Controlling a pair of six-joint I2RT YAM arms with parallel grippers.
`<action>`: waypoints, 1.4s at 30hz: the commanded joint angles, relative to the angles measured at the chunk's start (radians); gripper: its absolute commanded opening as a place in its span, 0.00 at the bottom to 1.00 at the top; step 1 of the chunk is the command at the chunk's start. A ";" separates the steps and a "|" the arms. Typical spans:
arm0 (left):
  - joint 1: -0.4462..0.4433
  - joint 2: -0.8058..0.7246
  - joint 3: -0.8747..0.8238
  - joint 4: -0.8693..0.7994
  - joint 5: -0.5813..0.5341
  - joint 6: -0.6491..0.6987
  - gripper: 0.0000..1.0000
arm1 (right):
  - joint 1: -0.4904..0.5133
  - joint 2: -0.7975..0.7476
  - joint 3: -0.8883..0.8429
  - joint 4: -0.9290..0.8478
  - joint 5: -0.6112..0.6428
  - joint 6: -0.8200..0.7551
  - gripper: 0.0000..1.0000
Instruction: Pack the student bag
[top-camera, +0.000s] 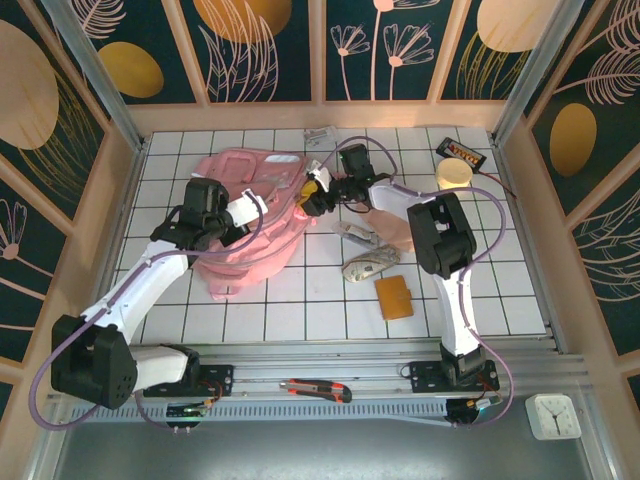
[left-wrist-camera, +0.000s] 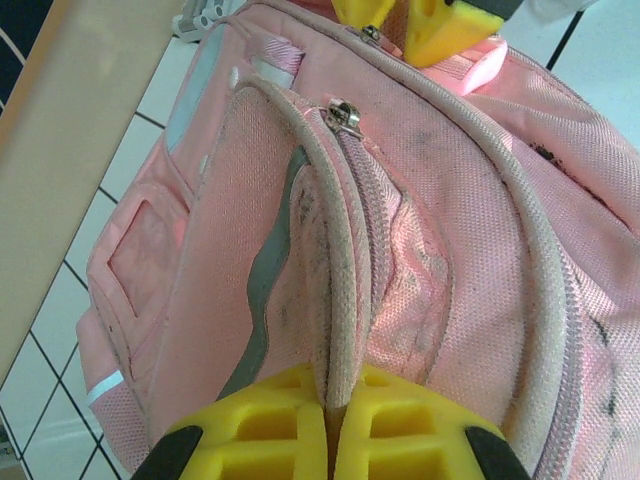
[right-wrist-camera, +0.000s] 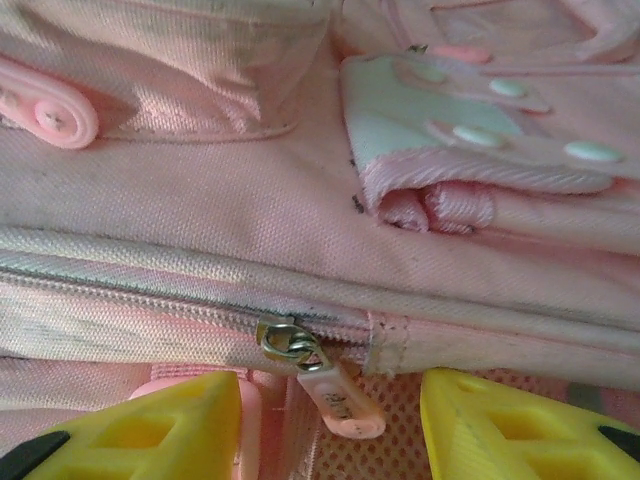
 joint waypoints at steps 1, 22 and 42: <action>0.001 -0.052 0.006 0.096 0.043 0.000 0.00 | 0.009 0.027 0.027 -0.060 -0.052 -0.008 0.51; 0.000 -0.066 -0.017 0.119 0.062 -0.033 0.00 | 0.011 -0.007 -0.035 0.055 0.005 0.036 0.02; -0.022 -0.061 -0.027 0.146 -0.020 -0.076 0.00 | 0.042 -0.130 -0.044 -0.196 0.056 -0.058 0.00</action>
